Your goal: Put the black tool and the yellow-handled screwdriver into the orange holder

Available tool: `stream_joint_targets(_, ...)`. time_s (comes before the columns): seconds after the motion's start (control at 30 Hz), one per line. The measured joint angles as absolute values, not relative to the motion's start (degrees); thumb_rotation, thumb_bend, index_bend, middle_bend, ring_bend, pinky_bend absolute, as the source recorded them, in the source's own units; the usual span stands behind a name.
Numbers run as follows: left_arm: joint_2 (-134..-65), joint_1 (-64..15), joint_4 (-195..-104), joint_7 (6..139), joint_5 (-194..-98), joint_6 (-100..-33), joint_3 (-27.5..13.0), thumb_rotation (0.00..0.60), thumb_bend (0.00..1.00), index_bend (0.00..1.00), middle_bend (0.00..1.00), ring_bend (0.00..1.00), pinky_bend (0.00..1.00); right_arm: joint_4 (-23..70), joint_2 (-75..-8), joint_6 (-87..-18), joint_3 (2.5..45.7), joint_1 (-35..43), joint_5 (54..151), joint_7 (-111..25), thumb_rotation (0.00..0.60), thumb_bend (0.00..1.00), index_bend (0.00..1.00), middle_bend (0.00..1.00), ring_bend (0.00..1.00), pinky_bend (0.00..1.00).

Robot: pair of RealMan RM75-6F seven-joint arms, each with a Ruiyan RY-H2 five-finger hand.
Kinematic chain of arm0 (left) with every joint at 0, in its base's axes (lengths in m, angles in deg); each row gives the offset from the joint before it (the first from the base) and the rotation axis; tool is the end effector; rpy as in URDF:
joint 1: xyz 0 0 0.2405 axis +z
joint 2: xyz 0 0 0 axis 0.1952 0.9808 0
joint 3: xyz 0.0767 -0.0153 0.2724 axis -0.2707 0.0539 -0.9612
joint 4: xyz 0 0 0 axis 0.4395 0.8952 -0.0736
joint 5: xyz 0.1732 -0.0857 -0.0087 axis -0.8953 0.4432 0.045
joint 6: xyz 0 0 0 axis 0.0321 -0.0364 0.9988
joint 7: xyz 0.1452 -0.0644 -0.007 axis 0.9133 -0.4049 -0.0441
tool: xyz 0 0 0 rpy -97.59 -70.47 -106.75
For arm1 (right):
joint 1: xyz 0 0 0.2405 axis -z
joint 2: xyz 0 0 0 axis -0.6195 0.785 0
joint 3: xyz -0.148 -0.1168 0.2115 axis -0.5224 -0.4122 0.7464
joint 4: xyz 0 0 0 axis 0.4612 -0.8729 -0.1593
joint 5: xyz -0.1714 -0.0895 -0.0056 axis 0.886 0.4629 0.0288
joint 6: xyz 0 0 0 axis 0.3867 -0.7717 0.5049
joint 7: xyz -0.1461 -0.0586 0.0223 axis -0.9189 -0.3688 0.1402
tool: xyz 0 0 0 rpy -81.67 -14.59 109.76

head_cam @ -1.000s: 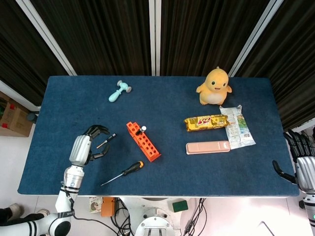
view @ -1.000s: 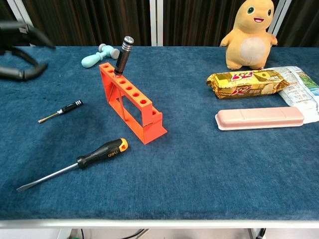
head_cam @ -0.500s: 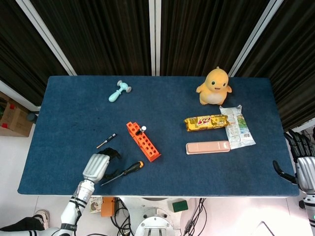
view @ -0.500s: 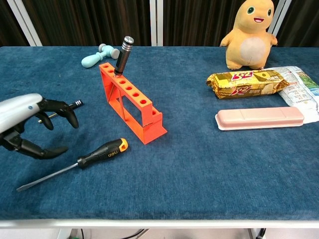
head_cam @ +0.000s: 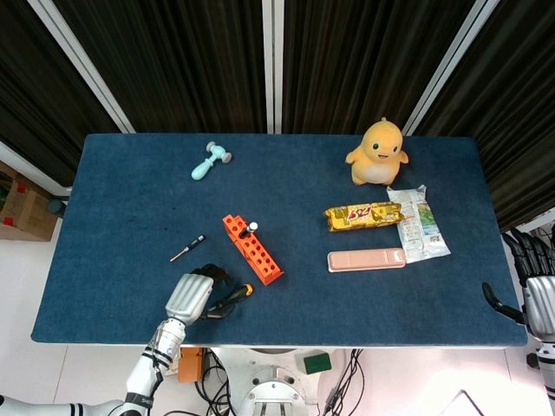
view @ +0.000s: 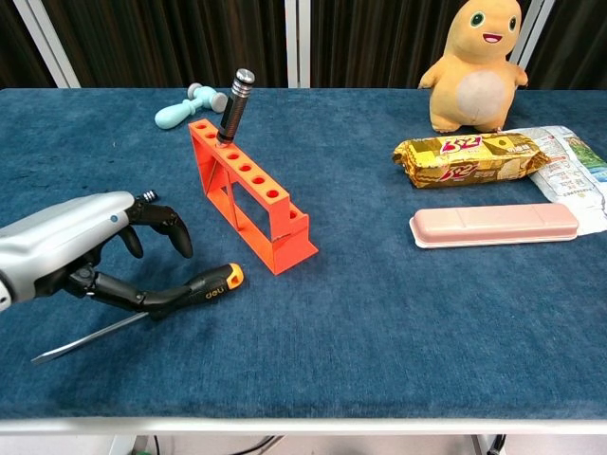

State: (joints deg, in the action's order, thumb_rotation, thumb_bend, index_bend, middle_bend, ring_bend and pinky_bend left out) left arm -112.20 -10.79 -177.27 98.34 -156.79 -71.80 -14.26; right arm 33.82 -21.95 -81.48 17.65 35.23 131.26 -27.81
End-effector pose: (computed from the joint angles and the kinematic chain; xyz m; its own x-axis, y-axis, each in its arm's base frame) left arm -0.1821 0.2322 -0.0392 0.2301 0.3587 0.9047 0.9580 -0.2467 -0.1459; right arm -0.3331 -0.1886 0.2154 0.2482 0.1150 0.9618 -0.9595 -0.1073 0.2605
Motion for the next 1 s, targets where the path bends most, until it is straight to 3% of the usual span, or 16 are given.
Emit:
stream_joint_targets(0.57, -118.6, -11.7, -172.3, 107.5, -155.4, -73.1, -14.2, 0.415, 0.23, 0.42, 0.36, 0.23, 0.38, 33.7, -22.0, -81.6, 17.8, 35.3, 131.1, -27.2, 0.600, 0.34, 0.00, 0.00, 0.00, 0.00)
stream_joint_targets(0.73, -119.3, -11.6, -171.4, 107.3, -155.6, -73.5, -14.1, 0.447, 0.29, 0.51, 0.41, 0.29, 0.40, 33.6, -22.0, -81.4, 17.9, 35.2, 130.9, -27.2, 0.600, 0.34, 0.00, 0.00, 0.00, 0.00)
stream_joint_targets(0.83, -119.3, -11.5, -171.4, 107.2, -156.3, -74.0, -14.1, 0.508, 0.31, 0.57, 0.43, 0.31, 0.41, 33.6, -22.0, -81.1, 17.9, 35.1, 130.7, -27.2, 0.600, 0.34, 0.00, 0.00, 0.00, 0.00)
stream_joint_targets(1.0, -119.1, -11.2, -171.2, 108.0, -157.4, -74.8, -14.8, 0.532, 0.31, 0.58, 0.43, 0.32, 0.41, 33.6, -22.1, -81.4, 18.0, 35.2, 130.8, -27.2, 0.600, 0.34, 0.00, 0.00, 0.00, 0.00)
